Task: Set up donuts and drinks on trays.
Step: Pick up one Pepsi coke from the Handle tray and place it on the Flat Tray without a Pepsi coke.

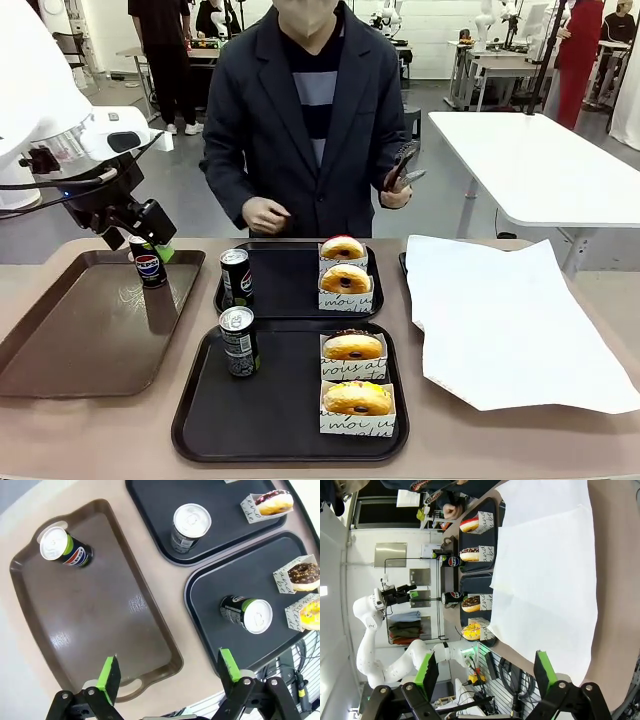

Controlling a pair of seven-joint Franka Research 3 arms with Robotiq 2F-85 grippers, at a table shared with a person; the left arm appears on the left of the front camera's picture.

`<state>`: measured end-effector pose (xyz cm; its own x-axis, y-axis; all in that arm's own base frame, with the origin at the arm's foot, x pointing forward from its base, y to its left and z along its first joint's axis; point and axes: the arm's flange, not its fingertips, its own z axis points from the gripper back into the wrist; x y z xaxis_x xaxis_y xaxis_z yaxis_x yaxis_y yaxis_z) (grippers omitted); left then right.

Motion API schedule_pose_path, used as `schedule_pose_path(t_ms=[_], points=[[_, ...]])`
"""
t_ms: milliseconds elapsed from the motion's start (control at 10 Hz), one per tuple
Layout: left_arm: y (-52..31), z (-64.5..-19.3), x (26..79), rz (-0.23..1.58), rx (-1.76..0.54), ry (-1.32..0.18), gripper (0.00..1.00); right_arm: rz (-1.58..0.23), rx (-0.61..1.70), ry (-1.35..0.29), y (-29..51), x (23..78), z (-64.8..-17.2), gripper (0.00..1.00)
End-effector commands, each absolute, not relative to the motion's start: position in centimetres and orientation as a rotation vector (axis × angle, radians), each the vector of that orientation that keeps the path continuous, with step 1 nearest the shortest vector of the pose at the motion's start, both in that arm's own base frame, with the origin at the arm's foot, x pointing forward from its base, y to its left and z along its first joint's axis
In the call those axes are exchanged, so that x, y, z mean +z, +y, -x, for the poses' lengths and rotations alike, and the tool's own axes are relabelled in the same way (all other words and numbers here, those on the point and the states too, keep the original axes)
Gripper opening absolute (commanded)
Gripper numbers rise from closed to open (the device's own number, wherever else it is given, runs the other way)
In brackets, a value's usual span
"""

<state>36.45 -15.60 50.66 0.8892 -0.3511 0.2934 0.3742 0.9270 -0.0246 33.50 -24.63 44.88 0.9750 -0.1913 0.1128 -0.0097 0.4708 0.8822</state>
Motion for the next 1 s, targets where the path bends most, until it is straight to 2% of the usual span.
schedule_pose_path(t_ms=[0, 300, 500, 600, 900], points=[[-15.5, -36.3, 50.8, 0.085, -0.385, -0.289, 1.0, -1.083, -0.108, -0.207, -24.6, 45.0, -33.4, 1.0], [-15.7, -36.4, 50.7, 0.08, -0.38, -0.292, 1.0, -1.083, -0.108, -0.207, -24.6, 45.0, -33.4, 1.0], [-7.9, -39.8, 54.4, 0.499, -0.187, -0.181, 1.0, -1.083, -0.108, -0.207, -24.6, 45.0, -33.4, 1.0], [-3.5, -39.8, 54.5, 0.66, -0.109, -0.125, 1.0, -1.083, -0.108, -0.207, -24.6, 45.0, -33.4, 1.0], [7.5, -37.9, 52.7, 0.952, 0.011, -0.08, 1.0, -1.083, -0.108, -0.207, -24.6, 45.0, -33.4, 1.0]])
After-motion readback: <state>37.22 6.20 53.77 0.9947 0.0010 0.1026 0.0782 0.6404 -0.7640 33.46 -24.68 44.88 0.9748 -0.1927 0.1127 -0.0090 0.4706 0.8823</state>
